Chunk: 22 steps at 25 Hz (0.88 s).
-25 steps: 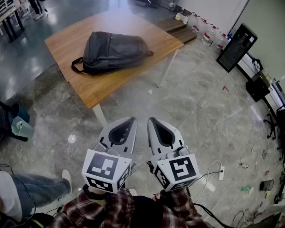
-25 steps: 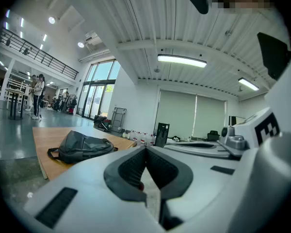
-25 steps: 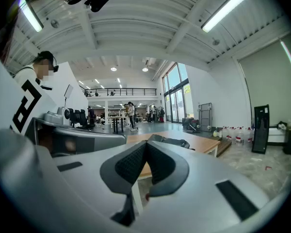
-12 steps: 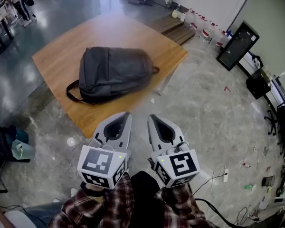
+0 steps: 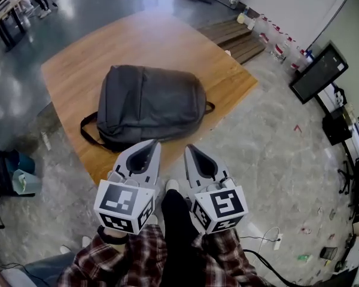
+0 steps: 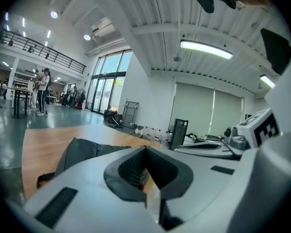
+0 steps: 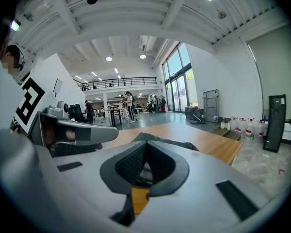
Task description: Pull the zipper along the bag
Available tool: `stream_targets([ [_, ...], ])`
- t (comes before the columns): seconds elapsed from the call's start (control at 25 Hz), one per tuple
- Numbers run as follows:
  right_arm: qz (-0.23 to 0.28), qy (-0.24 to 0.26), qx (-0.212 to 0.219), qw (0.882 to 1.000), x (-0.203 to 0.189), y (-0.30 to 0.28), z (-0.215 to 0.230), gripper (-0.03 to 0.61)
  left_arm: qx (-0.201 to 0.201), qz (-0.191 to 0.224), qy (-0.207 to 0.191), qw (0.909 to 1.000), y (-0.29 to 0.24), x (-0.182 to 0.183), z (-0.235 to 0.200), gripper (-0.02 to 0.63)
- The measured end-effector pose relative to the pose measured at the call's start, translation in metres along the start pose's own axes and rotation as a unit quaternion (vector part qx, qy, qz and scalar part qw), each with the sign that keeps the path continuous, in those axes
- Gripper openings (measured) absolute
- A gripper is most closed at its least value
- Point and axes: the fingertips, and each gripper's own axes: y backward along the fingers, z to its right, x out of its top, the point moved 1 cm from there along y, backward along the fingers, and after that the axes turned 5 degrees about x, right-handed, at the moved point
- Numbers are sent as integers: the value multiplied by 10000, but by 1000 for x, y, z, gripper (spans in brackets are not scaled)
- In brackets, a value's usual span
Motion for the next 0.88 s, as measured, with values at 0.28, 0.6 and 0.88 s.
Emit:
stream_targets([
  [0.28,-167,221,550,9981,27,-54,46,11,531,205,98,9983,-65,38,-30,8],
  [0.6,-800,26,1003,9917,-2,-100,56,11,1114,-215,289,9931,-92,15,-79,8],
  [0.88,-1799,-462,1338,9735,-72,-128,41,11,1111,-884,657,9877,-120,-49,-122,8],
])
